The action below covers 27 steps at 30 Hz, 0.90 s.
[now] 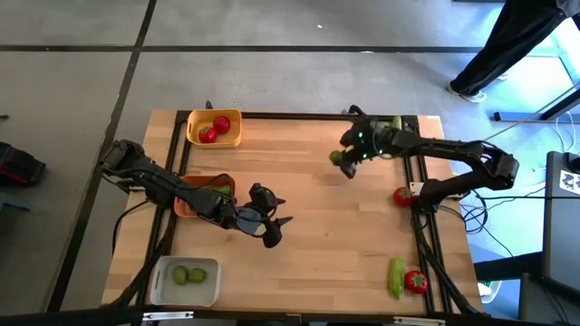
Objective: Sort produce into baskets
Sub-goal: Put the lime into the gray bin
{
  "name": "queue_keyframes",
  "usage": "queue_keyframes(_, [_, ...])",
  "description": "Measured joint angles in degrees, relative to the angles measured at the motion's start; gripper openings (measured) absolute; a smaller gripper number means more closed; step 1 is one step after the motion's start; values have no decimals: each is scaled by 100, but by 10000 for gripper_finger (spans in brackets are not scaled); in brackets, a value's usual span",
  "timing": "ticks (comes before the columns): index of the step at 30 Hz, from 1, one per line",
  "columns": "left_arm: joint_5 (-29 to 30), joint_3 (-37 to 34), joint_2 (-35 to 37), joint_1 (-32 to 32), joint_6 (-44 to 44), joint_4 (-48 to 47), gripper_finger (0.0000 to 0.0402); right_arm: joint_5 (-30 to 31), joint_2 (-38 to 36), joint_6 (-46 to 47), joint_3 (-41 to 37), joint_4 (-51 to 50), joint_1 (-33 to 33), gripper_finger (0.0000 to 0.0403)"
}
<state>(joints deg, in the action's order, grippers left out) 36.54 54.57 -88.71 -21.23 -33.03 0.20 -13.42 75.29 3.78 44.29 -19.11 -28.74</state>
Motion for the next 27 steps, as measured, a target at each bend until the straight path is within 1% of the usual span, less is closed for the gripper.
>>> queue_keyframes(8, [867, -1, 0, 23, -716, 131, 269, 1266, -24, -30, 0, 583, 1490, 140])
queue_keyframes(13, [941, 0, -178, 181, -1041, 609, 269, 2038, -24, -160, 0, 1117, 2240, 140])
queue_keyframes(18, [918, 0, -558, 330, -1247, 1323, 269, 2610, -24, -281, 0, 1450, 2728, 140])
queue_keyframes(22, [916, -1, -773, 464, -1294, 1776, 269, 2804, -24, -280, 0, 1682, 2988, 140])
queue_keyframes(27, [907, -2, -836, 652, -1265, 2265, 269, 2942, -22, -273, 0, 2019, 3203, 140])
